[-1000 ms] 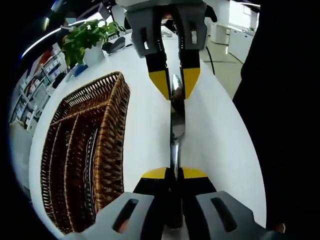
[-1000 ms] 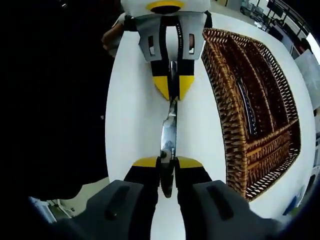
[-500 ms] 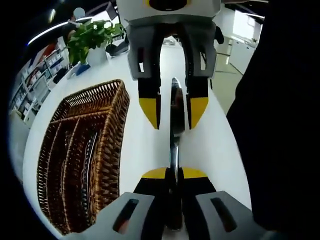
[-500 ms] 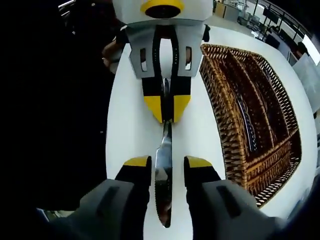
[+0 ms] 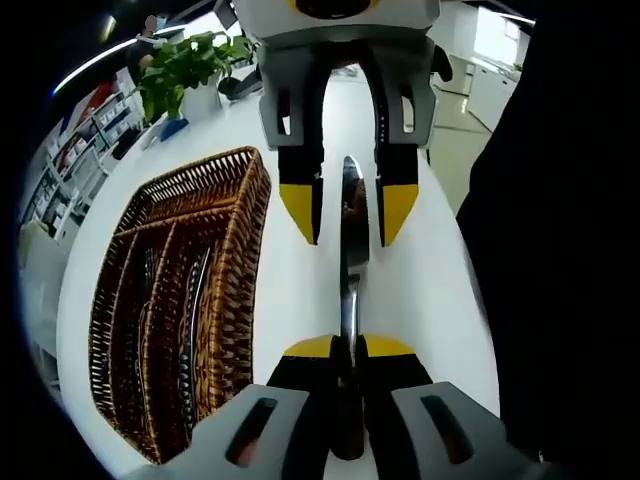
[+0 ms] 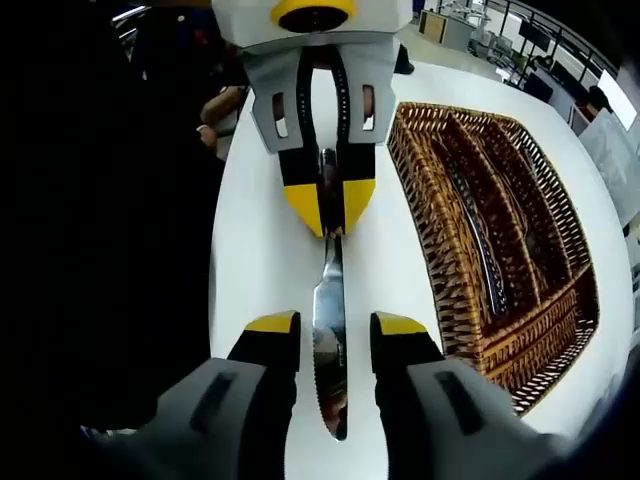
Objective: Arrange the knives, forks, and spoons in their matching storage slots by inserting each utensil handle-first until every utensil is classified and aligned in the correct compartment
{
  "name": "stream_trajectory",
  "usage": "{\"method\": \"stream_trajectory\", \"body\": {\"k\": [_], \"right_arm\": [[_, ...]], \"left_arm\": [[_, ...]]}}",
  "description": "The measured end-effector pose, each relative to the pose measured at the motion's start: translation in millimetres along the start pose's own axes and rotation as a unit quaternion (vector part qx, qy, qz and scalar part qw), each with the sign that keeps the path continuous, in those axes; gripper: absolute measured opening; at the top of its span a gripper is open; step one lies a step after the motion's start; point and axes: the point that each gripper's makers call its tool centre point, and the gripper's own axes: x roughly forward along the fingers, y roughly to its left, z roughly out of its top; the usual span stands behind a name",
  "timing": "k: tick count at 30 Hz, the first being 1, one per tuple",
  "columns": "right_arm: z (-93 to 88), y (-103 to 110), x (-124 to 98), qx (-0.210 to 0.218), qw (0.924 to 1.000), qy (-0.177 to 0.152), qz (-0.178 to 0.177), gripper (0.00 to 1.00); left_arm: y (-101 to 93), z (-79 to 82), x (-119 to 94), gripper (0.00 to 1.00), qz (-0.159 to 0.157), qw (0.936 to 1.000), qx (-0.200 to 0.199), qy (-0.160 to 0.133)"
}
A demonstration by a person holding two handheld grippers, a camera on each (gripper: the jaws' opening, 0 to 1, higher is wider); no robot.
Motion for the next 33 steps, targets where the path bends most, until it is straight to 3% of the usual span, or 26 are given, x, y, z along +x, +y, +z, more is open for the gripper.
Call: {"method": "stream_trajectory", "body": {"k": [1,5,8,9,12,16,20,22,25,26,28,33], "right_arm": [[5.2,1,-4,0.029,0.9995,-0.016,0.001,0.33],[10.2,-6,-21,0.054,0.9972,-0.047,-0.02,0.42],[5.7,-7,-34,0.076,0.9946,-0.064,-0.028,0.5],[7.2,-8,-39,0.075,0.9929,-0.086,-0.032,0.53],[-0.7,-14,-50,0.094,0.9894,-0.097,-0.052,0.67],[-0.8,-29,-72,0.143,0.9752,-0.142,-0.092,0.87],[-5.0,-46,-93,0.18,0.958,-0.175,-0.138,0.92],[-8.6,-54,-104,0.199,0.9476,-0.188,-0.165,1.0],[-11.4,-61,-124,0.213,0.932,-0.213,-0.202,1.0],[-12.3,-60,-125,0.212,0.9328,-0.213,-0.199,1.0],[-17.5,-60,-133,0.232,0.9237,-0.222,-0.209,1.0],[-27.5,-63,-152,0.238,0.9104,-0.229,-0.249,1.0]], "left_arm": [[-0.2,-1.0,-2,0.06,0.0,1.0,-0.002,0.002],[0.6,-2.6,-12,0.06,0.005,0.9999,-0.012,0.004],[2.7,-5.1,-18,0.06,0.01,0.9998,-0.017,0.008],[4.0,-5.9,-20,0.06,0.011,0.9997,-0.022,0.008],[7.6,-5.7,-23,0.06,0.021,0.9996,-0.014,0.009],[10.4,-1.5,-30,0.06,0.027,0.9994,-0.021,0.006],[13.0,3.3,-37,0.06,0.033,0.9993,-0.013,0.011],[13.7,5.1,-41,0.06,0.036,0.9992,-0.007,0.016],[15.9,7.5,-47,0.06,0.038,0.9991,-0.005,0.019],[16.9,7.6,-48,0.06,0.039,0.999,-0.005,0.02],[19.2,7.9,-50,0.06,0.043,0.9988,-0.004,0.022],[25.8,10.1,-59,0.06,0.049,0.9984,-0.01,0.026]]}}
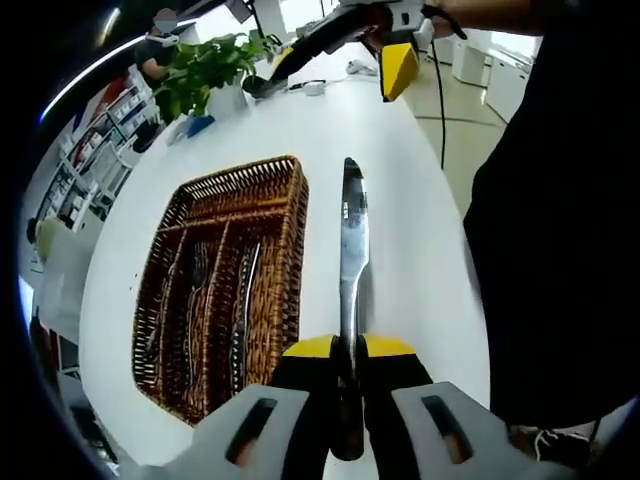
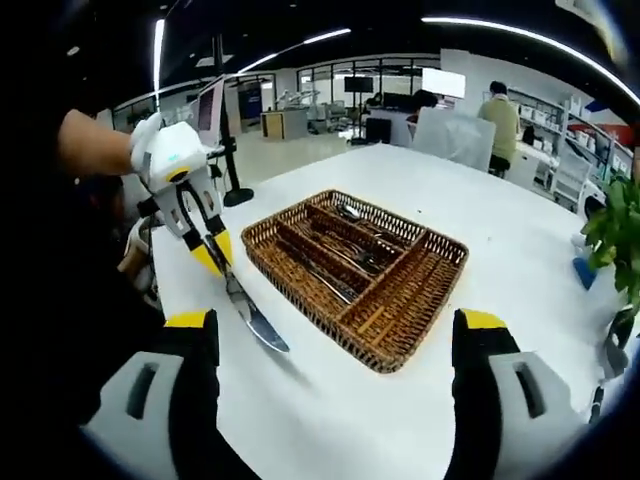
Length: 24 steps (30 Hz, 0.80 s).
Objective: Arrange the knives, forks, and spoons in their matching storage slots by inserting each utensil handle-first until every utensil is classified and aligned in the correct compartment
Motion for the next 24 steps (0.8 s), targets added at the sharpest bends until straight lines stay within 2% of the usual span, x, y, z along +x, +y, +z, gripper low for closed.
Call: {"method": "stream_trajectory", "body": {"k": [4,8,11,13,15,24], "right_arm": [[6.1,-3,-16,0.022,0.9997,-0.005,-0.004,1.0],[14.4,0,-31,0.025,0.9996,-0.014,-0.003,1.0],[11.5,-1,-41,0.007,0.9999,-0.002,-0.009,1.0],[1.5,0,-47,0.026,0.9994,0.023,-0.004,1.0],[2.4,-1,-53,0.031,0.9994,0.01,-0.005,1.0],[0.7,4,-60,0.056,0.9983,-0.003,-0.014,1.0]], "left_arm": [[7.3,1.8,-7,0.06,0.012,0.9999,0.008,0.006],[12.9,6.8,-15,0.06,0.019,0.9998,0.003,0.001],[14.0,8.7,-19,0.06,0.024,0.9997,0.006,0.001],[14.2,10.6,-22,0.06,0.027,0.9996,0.008,0.002],[14.1,12.3,-23,0.06,0.029,0.9995,0.011,0.002],[14.4,17.6,-26,0.06,0.038,0.9991,0.019,-0.003]]}}
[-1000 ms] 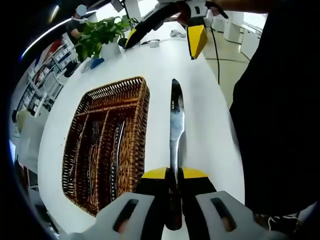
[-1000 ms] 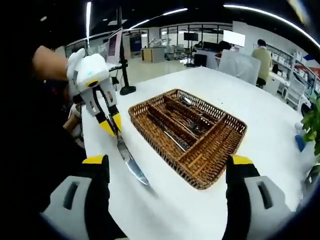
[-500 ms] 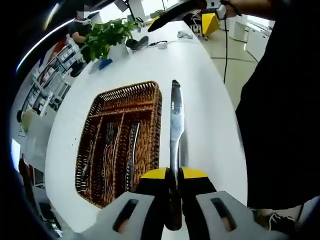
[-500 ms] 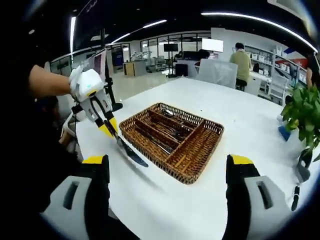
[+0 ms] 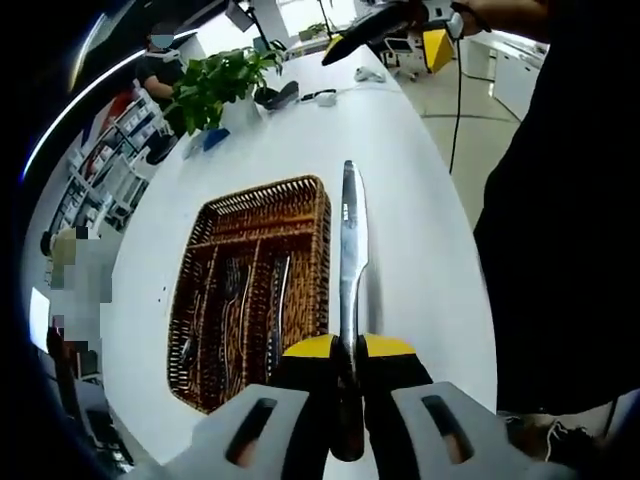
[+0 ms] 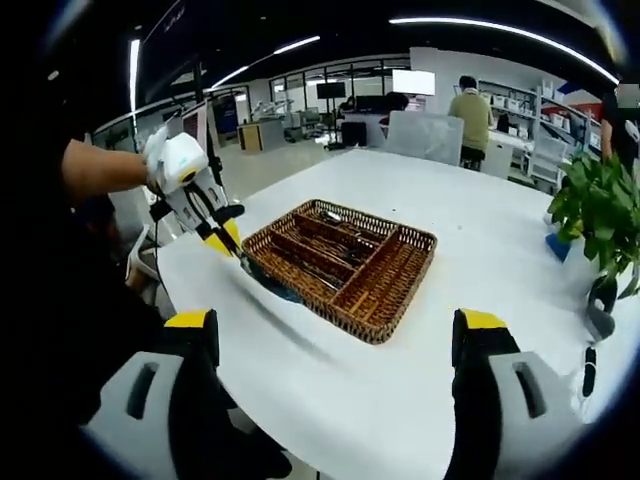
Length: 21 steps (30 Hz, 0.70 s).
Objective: Arrange the knives, forks, and spoons in their matching storage slots by inserting each utensil handle-first until every utensil is classified and aligned in the correct compartment
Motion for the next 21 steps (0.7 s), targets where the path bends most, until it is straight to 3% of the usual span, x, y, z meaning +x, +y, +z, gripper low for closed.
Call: {"method": "stream_trajectory", "body": {"k": [6,21], "right_arm": [[2.0,0,-5,0.027,0.9995,-0.014,0.002,1.0],[4.6,-6,-9,0.026,0.9995,-0.016,-0.002,1.0]], "left_arm": [[-1.6,2.4,-1,0.06,-0.003,1.0,0.0,-0.002],[10.8,6.5,-3,0.06,0.01,0.9999,0.007,-0.004]]}}
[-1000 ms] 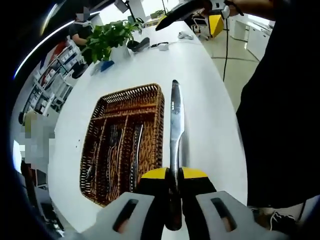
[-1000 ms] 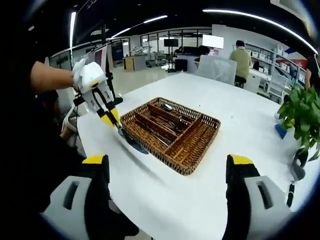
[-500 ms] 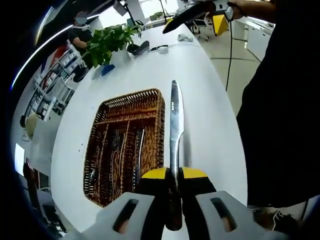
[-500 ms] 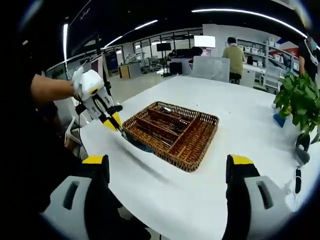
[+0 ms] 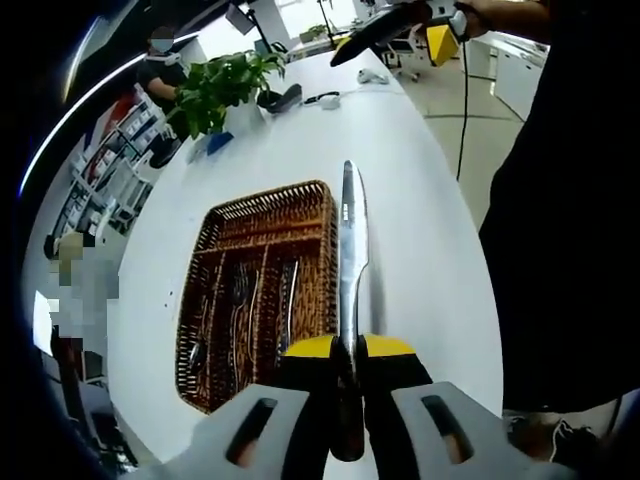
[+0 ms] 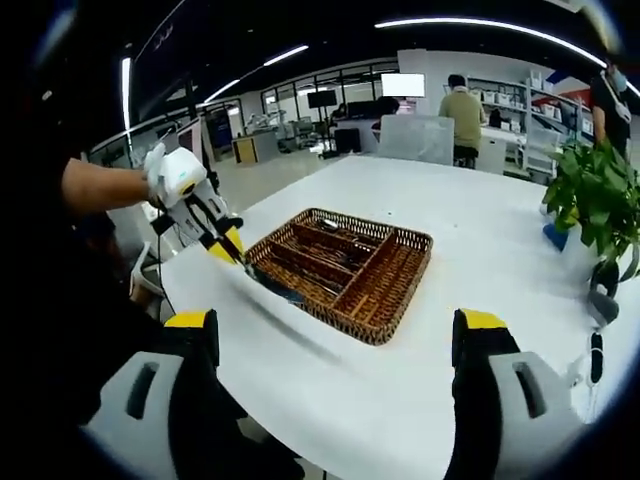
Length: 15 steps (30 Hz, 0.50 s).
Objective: Arrange the knives, forks, and spoons in their matching storage slots by inserting each utensil handle-first until every utensil is classified and aligned in the correct compartment
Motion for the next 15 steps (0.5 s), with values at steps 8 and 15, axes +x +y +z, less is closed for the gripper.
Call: {"method": "stream_trajectory", "body": {"k": [8,15], "right_arm": [[1.1,0,-1,0.002,1.0,-0.001,0.0,1.0],[2.4,3,1,0.002,1.0,0.0,0.002,1.0]], "left_arm": [[16.8,-1.1,-3,0.06,0.012,0.9999,0.002,-0.001],[31.1,-1.3,-6,0.06,0.023,0.9997,0.003,-0.002]]}}
